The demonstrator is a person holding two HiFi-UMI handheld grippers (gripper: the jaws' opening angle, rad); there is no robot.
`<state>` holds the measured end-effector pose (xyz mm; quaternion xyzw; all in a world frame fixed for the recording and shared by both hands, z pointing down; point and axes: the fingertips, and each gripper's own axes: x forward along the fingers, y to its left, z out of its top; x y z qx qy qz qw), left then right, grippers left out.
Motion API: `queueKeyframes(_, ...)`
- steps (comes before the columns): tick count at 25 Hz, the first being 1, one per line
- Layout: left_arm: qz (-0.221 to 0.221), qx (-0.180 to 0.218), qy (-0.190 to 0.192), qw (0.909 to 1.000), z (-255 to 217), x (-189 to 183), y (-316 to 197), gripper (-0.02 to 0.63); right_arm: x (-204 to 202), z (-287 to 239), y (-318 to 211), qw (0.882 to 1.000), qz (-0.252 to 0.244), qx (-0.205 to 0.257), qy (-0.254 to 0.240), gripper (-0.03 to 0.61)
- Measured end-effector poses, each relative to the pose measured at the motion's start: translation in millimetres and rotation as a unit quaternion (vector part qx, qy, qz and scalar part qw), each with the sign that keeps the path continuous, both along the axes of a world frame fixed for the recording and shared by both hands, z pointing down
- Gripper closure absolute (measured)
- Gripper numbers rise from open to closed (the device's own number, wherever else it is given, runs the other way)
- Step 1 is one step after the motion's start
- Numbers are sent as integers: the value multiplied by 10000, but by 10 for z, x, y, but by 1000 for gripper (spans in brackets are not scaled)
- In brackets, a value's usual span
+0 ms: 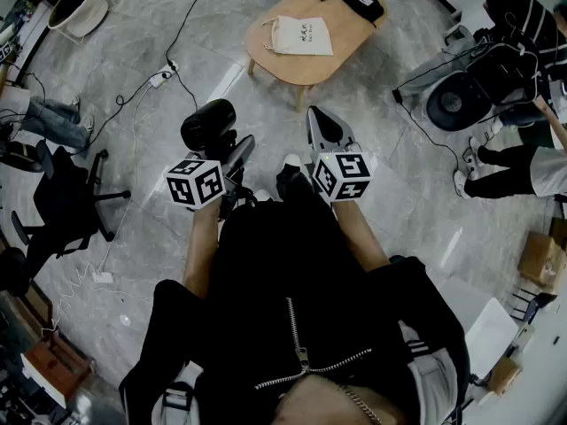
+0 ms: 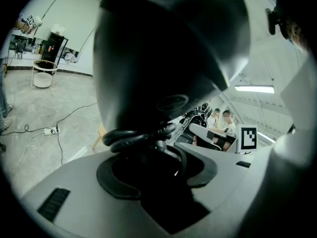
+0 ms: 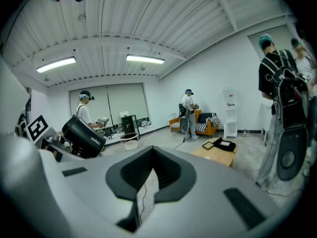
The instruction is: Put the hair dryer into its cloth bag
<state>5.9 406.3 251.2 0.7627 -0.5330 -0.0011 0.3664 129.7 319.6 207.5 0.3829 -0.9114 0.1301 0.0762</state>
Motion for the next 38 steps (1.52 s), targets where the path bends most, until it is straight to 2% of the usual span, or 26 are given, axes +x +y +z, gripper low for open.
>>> queueKeyframes(7, 57, -59, -73, 9999, 23, -14, -24, 397, 56, -54, -51, 9998, 142, 66, -111, 568)
queueKeyframes(12, 89, -108, -82, 9999, 39, -23, -44, 397, 49, 53, -74, 9996, 101, -220, -114, 568)
queueKeyframes(16, 82, -116, -89, 9999, 8, -8, -78, 397, 24, 56, -91, 9991, -37, -365, -232, 568)
queueKeyframes(22, 34, -123, -66, 9999, -20, 22, -209, 397, 16, -30, -166, 9989, -224, -274, -323, 568)
queueKeyframes(26, 25, -142, 24, 9999, -47, 141, -276, 397, 88, -61, -195, 9989, -298, -192, -307, 568)
queueKeyframes(38, -52, -257, 25, 9997, -48, 591, -457, 397, 485, -50, -412, 9974, -449, -323, -462, 568)
